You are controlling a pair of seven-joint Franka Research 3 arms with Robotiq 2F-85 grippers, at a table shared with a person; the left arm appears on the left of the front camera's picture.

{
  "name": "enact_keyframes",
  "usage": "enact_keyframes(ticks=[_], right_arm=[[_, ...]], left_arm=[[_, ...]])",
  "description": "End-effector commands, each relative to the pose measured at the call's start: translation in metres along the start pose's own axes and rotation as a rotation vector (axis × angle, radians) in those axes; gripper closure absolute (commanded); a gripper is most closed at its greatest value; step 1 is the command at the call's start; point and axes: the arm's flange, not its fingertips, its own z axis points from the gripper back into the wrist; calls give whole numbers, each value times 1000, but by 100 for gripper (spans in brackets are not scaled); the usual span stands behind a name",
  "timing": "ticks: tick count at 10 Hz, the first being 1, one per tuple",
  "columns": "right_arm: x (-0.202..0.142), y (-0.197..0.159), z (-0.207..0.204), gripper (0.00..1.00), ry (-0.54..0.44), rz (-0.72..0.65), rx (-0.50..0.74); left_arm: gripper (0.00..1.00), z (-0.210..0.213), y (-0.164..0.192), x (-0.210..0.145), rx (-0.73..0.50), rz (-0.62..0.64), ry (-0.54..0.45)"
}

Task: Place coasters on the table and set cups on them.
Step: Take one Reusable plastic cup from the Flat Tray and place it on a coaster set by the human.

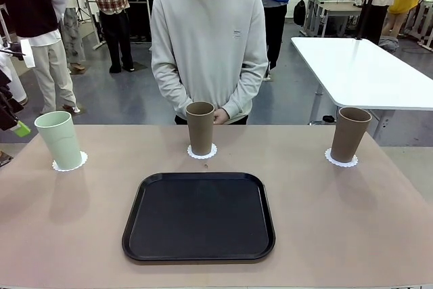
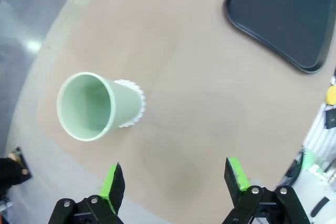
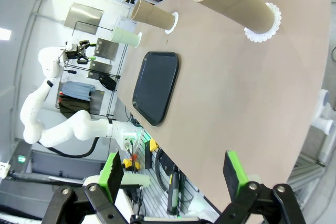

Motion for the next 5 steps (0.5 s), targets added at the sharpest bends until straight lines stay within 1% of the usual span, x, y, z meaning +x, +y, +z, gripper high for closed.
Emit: enact_keyframes(ticks=[1, 2, 3, 4, 5], right_arm=[[-1, 1, 0, 0, -4, 1, -1], [-1, 1, 0, 0, -4, 1, -1], [-1, 1, 0, 0, -4, 1, -1], [-1, 1, 0, 0, -4, 1, -1], [-1, 1, 0, 0, -4, 1, -1]], left_arm=[[0, -1, 14, -12, -268, 197, -49], [0, -18, 5, -45, -363, 316, -62], [0, -8, 22, -60, -519, 360, -43], [0, -10, 34, -75, -641, 405, -85], [0, -1, 41, -98, -770, 475, -222]])
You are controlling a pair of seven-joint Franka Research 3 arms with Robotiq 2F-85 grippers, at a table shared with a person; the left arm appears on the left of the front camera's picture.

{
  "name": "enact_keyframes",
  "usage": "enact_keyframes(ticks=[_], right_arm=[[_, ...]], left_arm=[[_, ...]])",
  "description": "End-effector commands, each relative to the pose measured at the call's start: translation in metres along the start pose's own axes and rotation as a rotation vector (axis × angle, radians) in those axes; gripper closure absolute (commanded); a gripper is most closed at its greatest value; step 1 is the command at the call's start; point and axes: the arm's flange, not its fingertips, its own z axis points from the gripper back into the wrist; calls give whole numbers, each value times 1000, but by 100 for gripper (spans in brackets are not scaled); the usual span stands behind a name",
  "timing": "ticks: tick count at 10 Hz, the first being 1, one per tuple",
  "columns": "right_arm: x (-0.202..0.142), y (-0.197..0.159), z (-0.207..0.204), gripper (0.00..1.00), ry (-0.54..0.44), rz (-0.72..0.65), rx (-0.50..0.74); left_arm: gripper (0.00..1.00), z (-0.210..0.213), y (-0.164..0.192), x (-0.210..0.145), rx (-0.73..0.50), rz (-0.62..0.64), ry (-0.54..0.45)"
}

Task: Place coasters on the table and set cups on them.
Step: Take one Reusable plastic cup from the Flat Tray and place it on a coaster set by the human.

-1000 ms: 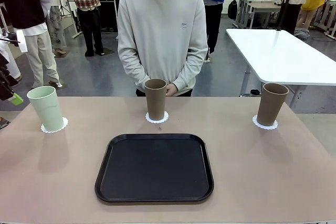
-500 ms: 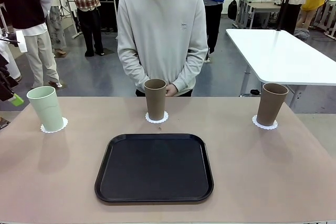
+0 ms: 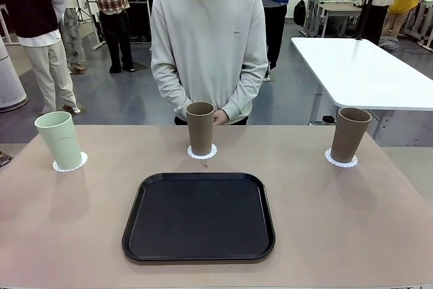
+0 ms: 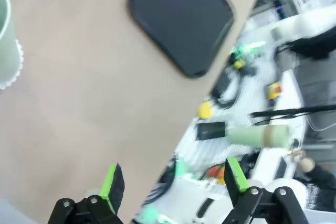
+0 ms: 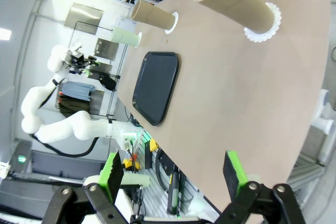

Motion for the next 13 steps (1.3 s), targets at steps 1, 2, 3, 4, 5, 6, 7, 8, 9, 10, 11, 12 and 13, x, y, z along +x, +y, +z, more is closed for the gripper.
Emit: enact_keyframes(ticks=[1, 2, 3, 4, 5, 6, 7, 8, 9, 10, 11, 12, 13], right_arm=[[0, 1, 0, 0, -4, 1, -1], [0, 1, 0, 0, -4, 1, -1], [0, 1, 0, 0, -4, 1, -1], [0, 1, 0, 0, -4, 1, -1], [0, 1, 0, 0, -4, 1, -1], [0, 1, 0, 0, -4, 1, -1], [0, 1, 0, 0, -4, 1, -1], [0, 1, 0, 0, -4, 1, -1], [0, 1, 0, 0, -4, 1, -1], [0, 1, 0, 0, -4, 1, -1], [0, 1, 0, 0, -4, 1, -1], [0, 1, 0, 0, -4, 1, -1], [0, 1, 0, 0, -4, 1, -1]], left_arm=[[0, 51, 26, -5, -229, 52, -252], [0, 50, 36, -40, -292, 62, -375], [0, 60, 48, -61, -345, 60, -466], [0, 67, 62, -84, -379, 70, -510], [0, 70, 70, -100, -384, 99, -527], [0, 73, 78, -105, -359, 128, -543], [0, 76, 83, -109, -327, 165, -561], [0, 78, 86, -110, -318, 176, -565], [0, 78, 85, -112, -318, 183, -576], [0, 78, 82, -110, -313, 174, -571], [0, 74, 88, -120, -330, 173, -553], [0, 74, 88, -120, -330, 173, -553], [0, 74, 88, -120, -330, 173, -553]])
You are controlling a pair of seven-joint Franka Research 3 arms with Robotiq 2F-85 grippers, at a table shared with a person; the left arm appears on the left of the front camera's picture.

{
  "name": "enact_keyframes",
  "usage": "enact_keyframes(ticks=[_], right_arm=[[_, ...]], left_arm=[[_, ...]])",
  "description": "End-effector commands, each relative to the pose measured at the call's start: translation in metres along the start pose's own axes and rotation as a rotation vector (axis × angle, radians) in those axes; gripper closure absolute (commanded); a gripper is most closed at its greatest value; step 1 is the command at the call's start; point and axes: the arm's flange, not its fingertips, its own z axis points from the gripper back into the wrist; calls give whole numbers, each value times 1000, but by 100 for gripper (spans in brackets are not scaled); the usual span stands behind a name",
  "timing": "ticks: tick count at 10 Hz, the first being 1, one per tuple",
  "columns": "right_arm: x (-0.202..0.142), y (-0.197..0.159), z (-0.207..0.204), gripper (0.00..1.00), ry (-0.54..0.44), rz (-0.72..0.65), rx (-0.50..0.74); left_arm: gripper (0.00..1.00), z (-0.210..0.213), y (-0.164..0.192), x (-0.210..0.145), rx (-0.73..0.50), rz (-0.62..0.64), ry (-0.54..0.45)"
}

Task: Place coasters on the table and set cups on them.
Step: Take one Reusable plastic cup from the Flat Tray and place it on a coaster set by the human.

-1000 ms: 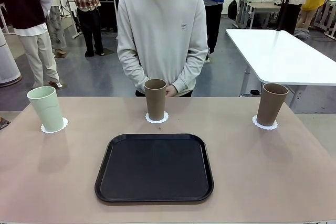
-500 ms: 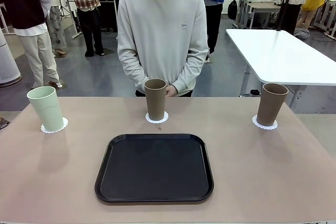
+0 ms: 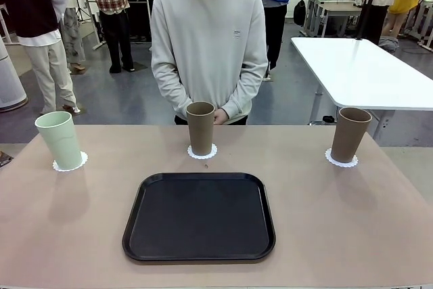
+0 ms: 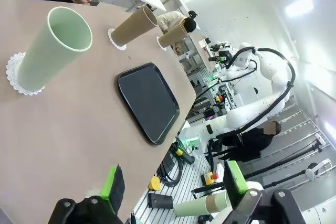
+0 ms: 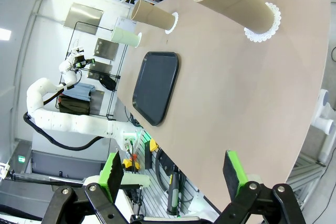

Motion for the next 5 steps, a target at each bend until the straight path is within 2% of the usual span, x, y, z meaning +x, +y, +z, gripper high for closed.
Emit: enact_keyframes(ticks=[1, 5], right_arm=[[0, 1, 0, 0, -4, 1, -1], [0, 1, 0, 0, -4, 1, -1]], left_arm=[[0, 1, -1, -2, -3, 1, -4], [0, 1, -1, -2, -3, 1, -4]])
